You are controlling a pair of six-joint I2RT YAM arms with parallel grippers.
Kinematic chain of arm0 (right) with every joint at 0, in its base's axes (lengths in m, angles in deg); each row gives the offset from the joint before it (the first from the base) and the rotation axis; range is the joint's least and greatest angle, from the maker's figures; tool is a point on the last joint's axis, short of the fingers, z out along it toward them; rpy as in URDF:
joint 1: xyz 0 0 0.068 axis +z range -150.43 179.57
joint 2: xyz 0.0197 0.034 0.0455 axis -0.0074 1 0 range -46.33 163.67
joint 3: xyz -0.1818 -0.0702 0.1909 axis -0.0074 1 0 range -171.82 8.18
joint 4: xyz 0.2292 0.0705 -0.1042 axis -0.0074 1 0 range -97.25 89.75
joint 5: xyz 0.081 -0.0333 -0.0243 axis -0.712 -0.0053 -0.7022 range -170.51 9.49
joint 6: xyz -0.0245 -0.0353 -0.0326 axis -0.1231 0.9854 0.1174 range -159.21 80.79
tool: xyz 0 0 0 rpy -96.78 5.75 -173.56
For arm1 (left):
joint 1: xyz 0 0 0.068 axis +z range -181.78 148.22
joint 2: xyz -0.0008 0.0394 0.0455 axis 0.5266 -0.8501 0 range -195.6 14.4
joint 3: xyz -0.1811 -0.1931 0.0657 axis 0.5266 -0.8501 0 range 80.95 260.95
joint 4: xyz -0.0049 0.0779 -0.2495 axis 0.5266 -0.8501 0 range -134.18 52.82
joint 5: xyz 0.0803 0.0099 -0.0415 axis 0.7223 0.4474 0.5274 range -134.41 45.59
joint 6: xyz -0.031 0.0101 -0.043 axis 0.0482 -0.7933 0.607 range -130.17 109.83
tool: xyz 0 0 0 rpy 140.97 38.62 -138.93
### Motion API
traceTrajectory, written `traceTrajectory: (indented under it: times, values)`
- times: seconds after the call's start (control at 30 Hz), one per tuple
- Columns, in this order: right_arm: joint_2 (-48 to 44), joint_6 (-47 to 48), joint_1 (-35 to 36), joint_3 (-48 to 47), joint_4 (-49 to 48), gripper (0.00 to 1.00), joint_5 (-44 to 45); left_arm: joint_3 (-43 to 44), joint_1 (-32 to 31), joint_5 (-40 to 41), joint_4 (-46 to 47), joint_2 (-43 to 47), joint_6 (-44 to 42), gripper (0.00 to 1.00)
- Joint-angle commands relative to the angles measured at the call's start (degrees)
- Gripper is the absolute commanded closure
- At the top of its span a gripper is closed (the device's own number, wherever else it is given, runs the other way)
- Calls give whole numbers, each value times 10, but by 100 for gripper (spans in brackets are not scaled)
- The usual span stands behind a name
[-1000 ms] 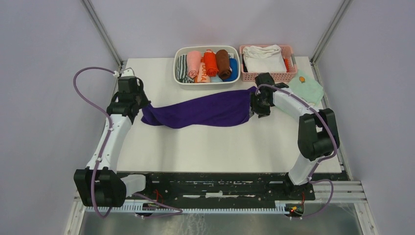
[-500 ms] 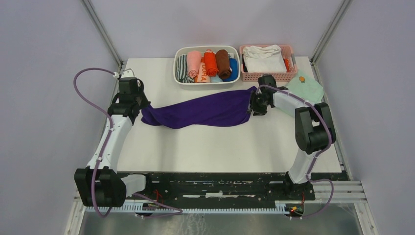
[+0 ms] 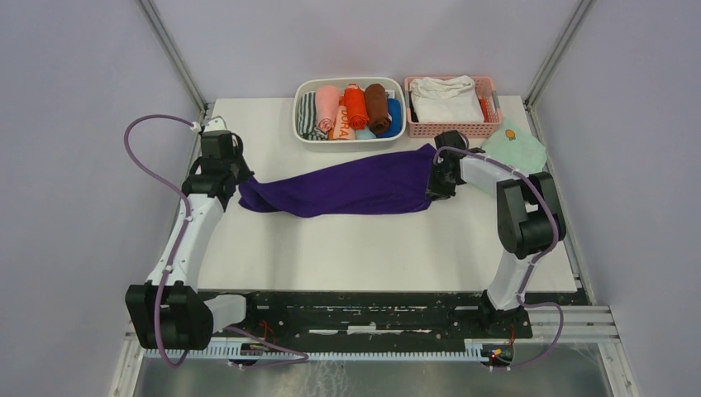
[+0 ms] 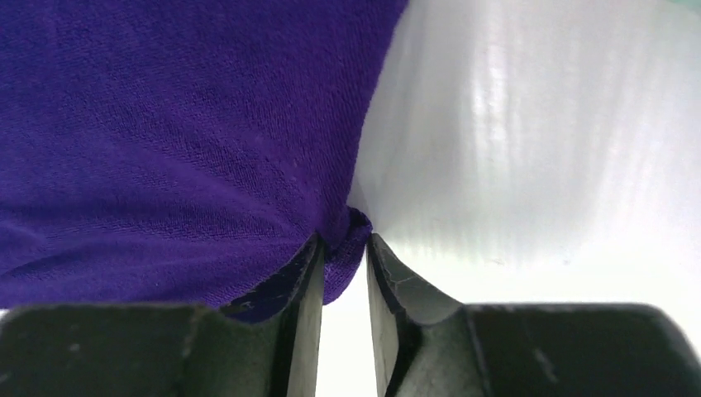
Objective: Roll the towels
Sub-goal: Pick up the towel at the center of the board.
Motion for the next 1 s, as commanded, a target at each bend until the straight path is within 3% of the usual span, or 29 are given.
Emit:
traceTrajectory:
  times: [0.0, 0.07, 0.3, 0.47, 0.67, 0.87, 0.97]
  values:
    - [-42, 20, 0, 9, 50, 74, 80, 1, 0, 15, 26, 12, -29, 97]
    - [-59, 20, 0, 13, 65, 85, 97, 0, 0, 16, 26, 13, -29, 97]
    - [-164, 24, -4, 41, 103, 98, 147, 0, 0, 19, 22, 11, -27, 97]
    - [-228, 36, -8, 19, 101, 93, 115, 3, 0, 28, 20, 9, -22, 97]
    - [-235, 45, -15, -24, 42, 92, 100, 27, 10, 88, 12, 25, -7, 97]
    - [-176, 26, -25, -146, 6, 92, 47, 131, 22, 78, 13, 5, 6, 97]
    - [-173, 26, -27, -163, -19, 92, 40, 164, 23, 84, 17, 8, 12, 97]
